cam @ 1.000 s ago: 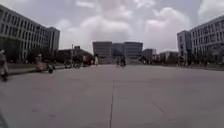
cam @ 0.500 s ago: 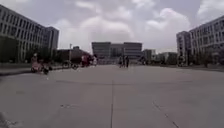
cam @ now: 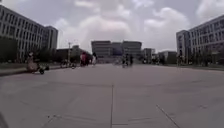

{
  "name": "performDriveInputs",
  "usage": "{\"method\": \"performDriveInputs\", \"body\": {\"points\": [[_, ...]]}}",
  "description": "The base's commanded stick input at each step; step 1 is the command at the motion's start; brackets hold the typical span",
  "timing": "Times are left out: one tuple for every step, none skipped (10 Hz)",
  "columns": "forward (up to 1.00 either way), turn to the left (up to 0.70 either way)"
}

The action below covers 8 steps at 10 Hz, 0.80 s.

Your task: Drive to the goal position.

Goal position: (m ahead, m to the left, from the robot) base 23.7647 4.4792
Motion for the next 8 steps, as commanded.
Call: {"method": "performDriveInputs", "body": {"points": [[0.7,0.0],[0.7,0.0],[0.7,0.0],[0.7,-0.12],[0.7,-0.14],[0.7,-0.14],[0.7,-0.14],[0.7,-0.14]]}}
